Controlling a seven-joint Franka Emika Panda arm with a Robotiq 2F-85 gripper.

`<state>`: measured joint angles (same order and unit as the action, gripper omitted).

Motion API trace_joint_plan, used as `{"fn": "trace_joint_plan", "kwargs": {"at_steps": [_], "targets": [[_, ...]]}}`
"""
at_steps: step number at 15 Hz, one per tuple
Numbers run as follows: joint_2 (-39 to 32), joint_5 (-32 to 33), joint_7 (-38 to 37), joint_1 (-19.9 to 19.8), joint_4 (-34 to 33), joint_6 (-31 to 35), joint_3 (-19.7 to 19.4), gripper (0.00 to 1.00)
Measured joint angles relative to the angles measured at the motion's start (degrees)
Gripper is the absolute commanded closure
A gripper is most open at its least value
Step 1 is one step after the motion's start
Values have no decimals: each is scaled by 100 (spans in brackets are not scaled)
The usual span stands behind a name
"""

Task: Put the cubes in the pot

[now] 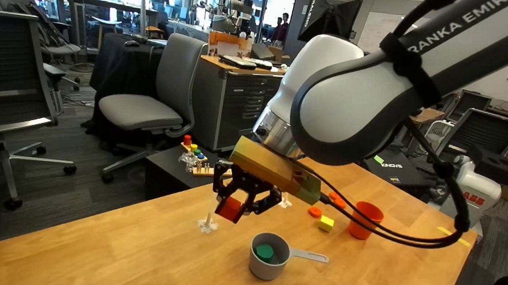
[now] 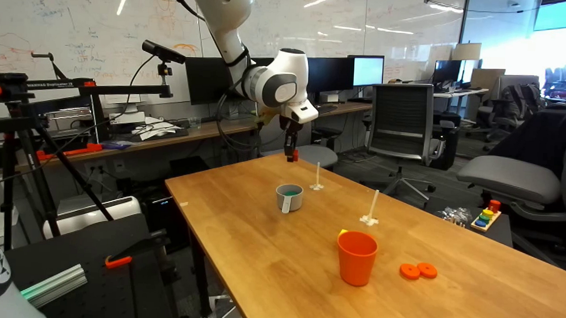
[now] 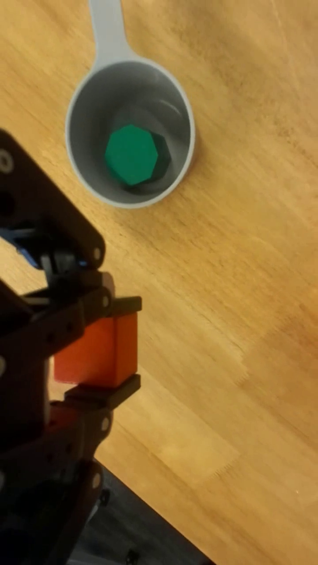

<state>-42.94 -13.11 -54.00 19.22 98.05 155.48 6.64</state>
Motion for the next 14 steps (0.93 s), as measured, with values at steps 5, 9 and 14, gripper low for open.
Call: {"fn": "trace_joint_plan", "kwargs": {"at_steps": [5, 9, 14], "targets": [[528, -122, 0, -18, 657, 62, 0, 88], [894, -301, 0, -114, 1264, 140, -1, 88], [1106, -454, 42, -413, 1869, 334, -4, 88]]}}
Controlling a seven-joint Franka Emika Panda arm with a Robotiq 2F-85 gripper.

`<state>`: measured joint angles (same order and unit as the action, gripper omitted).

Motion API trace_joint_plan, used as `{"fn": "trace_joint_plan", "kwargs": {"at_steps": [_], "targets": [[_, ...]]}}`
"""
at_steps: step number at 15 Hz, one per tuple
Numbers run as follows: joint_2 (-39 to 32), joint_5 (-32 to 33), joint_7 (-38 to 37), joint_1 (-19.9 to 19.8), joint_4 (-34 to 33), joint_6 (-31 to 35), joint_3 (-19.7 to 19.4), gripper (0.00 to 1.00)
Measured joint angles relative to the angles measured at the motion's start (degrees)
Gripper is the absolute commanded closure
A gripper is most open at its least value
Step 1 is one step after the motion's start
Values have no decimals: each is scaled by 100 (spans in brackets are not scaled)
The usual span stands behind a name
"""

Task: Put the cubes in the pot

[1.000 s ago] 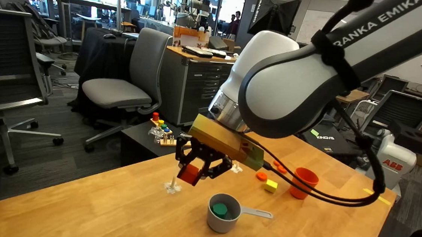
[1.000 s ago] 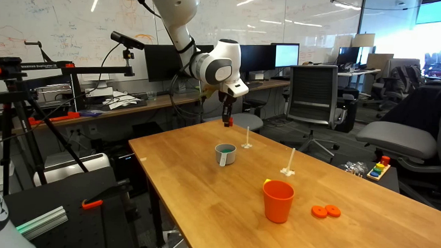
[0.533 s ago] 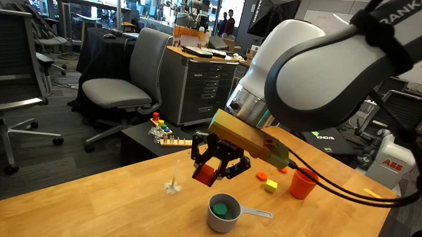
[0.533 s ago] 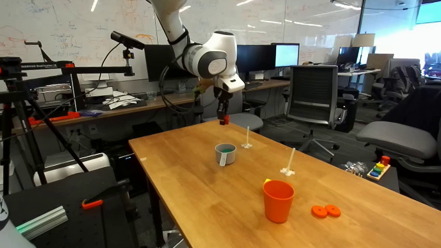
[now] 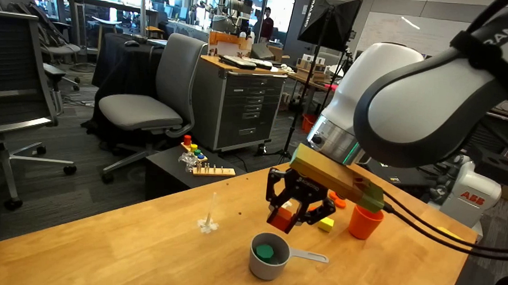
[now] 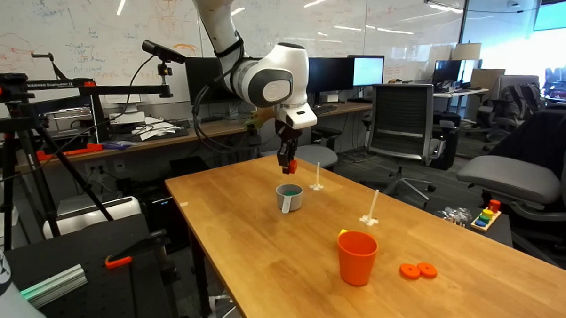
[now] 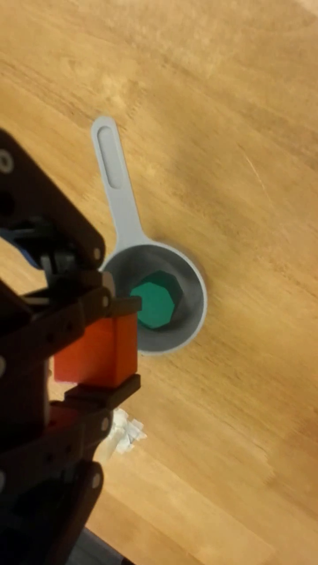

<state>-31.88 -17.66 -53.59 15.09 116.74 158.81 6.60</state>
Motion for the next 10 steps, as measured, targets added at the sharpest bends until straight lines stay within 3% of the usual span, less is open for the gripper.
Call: {"fn": "trace_joint_plan", "kwargs": {"at_steps": [10], "targets": [[-126, -271, 569, -273, 345, 503, 151, 88]]}}
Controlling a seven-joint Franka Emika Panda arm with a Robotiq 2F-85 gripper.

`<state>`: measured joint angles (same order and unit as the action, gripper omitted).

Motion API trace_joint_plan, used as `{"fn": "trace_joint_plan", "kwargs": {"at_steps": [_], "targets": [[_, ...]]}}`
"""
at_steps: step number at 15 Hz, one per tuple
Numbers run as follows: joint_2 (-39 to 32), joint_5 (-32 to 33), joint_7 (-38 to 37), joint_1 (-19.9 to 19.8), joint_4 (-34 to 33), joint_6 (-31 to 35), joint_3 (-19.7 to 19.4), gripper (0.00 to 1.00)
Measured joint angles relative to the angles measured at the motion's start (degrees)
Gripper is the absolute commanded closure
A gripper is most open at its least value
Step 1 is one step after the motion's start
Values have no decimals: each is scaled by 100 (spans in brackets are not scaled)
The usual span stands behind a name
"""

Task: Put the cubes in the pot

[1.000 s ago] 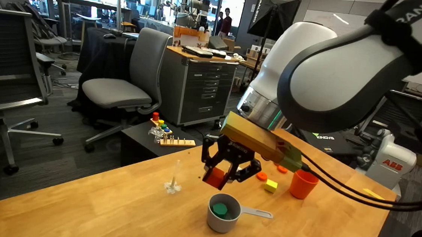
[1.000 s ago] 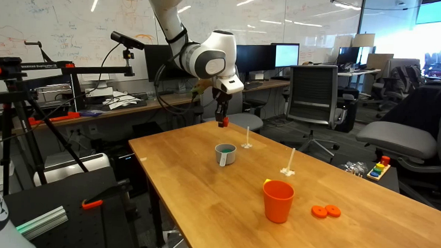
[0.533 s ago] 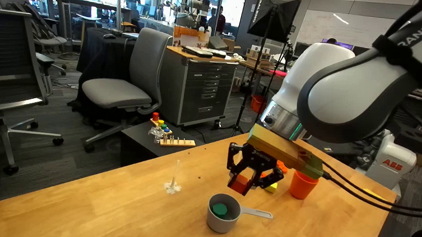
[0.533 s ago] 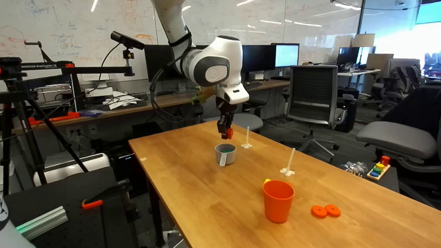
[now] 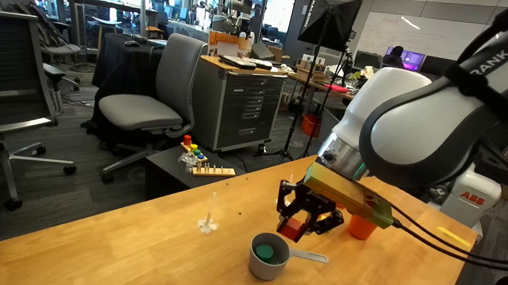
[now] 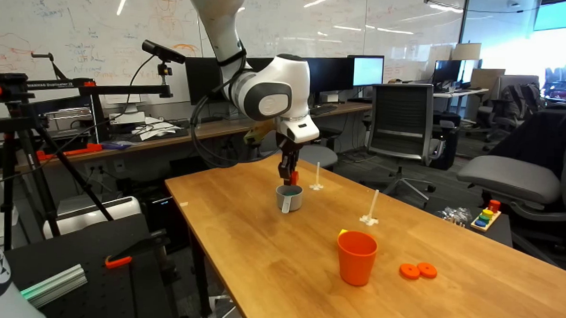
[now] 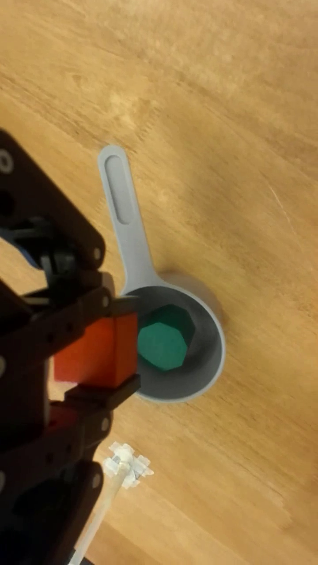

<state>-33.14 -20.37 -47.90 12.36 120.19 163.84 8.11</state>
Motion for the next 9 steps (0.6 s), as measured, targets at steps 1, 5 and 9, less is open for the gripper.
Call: {"fn": "trace_joint_plan", "kwargs": {"at_steps": [1, 5, 9], "targets": [[-15, -24, 31, 0, 0, 8, 37, 84], [-88, -52, 61, 0, 0, 21, 132, 24], [-126, -62, 63, 0, -1, 79, 139, 0]]}}
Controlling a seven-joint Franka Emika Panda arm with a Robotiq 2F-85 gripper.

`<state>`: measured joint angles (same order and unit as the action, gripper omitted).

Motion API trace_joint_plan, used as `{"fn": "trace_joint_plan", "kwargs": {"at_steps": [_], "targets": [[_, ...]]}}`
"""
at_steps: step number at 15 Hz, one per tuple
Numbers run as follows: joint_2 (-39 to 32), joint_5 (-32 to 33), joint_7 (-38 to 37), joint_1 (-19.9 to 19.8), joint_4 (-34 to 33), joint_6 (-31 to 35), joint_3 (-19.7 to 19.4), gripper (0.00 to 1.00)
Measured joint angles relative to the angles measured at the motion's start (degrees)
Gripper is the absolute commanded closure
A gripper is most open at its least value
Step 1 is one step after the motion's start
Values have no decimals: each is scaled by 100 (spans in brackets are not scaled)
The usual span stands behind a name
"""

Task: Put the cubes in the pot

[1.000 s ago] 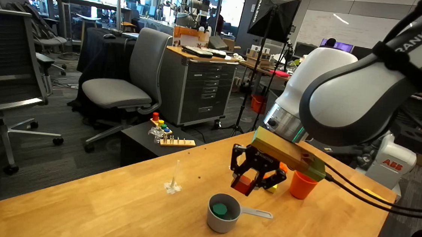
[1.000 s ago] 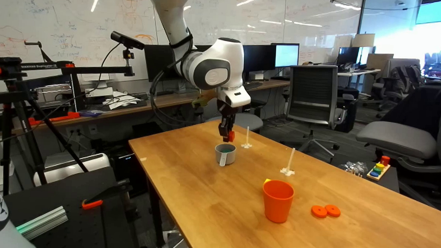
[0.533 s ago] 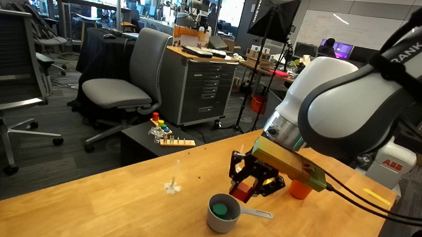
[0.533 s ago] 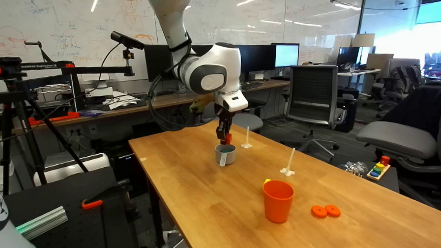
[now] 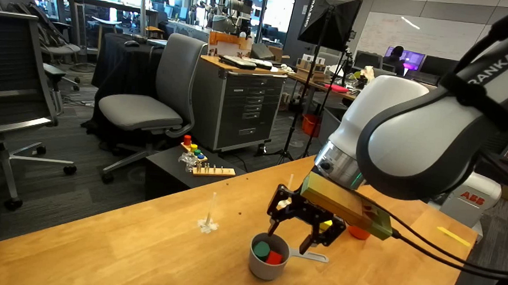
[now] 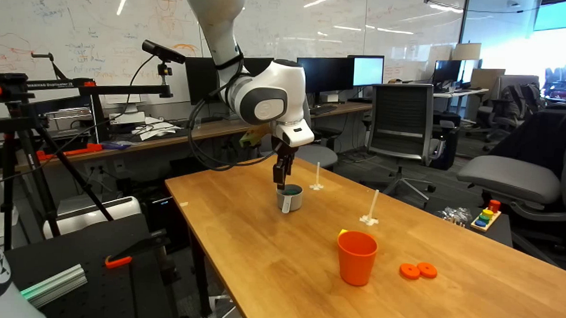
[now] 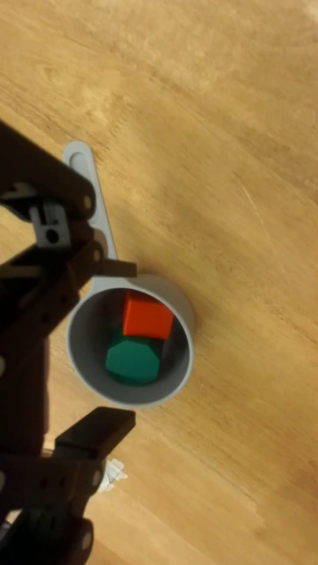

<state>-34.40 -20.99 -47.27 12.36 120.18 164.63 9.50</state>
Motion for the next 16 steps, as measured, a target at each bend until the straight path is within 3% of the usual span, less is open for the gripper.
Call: {"fn": "trace_joint_plan", "kwargs": {"at_steps": [7, 16], "targets": [[85, -3, 0, -4, -55, 241, -129, 0], [500, 55, -28, -64, -50, 358, -1131, 0]]}}
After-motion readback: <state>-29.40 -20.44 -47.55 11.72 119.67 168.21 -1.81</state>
